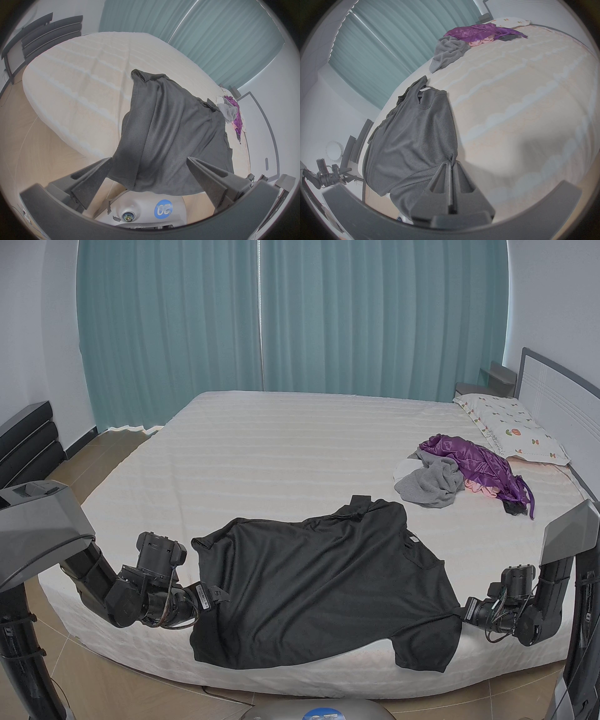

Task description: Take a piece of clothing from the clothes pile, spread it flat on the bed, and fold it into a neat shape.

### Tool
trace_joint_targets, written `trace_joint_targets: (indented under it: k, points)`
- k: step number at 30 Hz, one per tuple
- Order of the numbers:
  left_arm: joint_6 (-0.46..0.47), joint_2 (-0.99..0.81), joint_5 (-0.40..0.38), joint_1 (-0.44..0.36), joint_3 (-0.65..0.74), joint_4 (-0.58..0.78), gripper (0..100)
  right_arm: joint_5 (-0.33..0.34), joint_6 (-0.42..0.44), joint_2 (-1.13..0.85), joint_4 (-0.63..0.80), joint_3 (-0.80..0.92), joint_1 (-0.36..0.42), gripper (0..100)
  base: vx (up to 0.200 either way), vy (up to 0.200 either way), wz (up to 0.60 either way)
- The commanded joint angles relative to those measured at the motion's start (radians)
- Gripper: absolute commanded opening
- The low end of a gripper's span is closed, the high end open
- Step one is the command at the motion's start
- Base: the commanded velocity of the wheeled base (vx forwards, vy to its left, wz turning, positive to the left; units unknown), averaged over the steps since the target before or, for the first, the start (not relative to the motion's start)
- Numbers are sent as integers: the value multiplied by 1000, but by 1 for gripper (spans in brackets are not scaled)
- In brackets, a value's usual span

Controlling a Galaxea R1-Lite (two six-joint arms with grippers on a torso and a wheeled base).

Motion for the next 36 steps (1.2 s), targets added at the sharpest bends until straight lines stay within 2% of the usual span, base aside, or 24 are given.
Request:
trace_joint_targets:
  k: [1, 6, 10, 15, 16, 22, 27, 28, 29, 31, 36]
  points:
    - [0, 11, 1, 5, 0, -1, 100, 14, -4, -60, -2, 63, -53, 0, 0, 0, 0]
    - [0, 22, 1, 14, -6, -1, 100, 33, -31, -79, -1, 117, -95, 0, 0, 0, 0]
    - [-10, 32, 4, 19, -12, -2, 100, 33, -84, -75, 9, 175, -96, 0, 0, 0, 0]
    - [-39, 31, 2, 19, -21, -4, 100, 27, -88, -71, 4, 180, -96, 0, 0, 0, 0]
    - [-39, 31, 2, 19, -21, -4, 100, 27, -88, -72, 4, 178, -96, 100, 0, 0, 0]
    - [-45, 29, 2, 27, -25, -13, 100, 34, -62, -108, -22, 169, -95, 100, 0, 0, 0]
    - [-108, 20, 4, 33, -18, -80, 100, 34, 93, -227, -44, 147, -78, 100, 0, 0, 0]
    - [-109, 20, 6, 34, -18, -82, 100, 34, 98, -232, -42, 147, -78, 100, 0, 0, 0]
    - [-126, 22, 6, 36, -20, -90, 100, 34, 140, -260, -44, 147, -58, 100, 200, 0, 0]
    - [-129, 22, 4, 43, -25, -90, 100, 34, 167, -267, -45, 149, -37, 100, 200, 0, 0]
    - [-129, 28, -2, 46, -25, -90, 100, 34, 179, -253, -45, 147, -21, 100, 200, 0, 0]
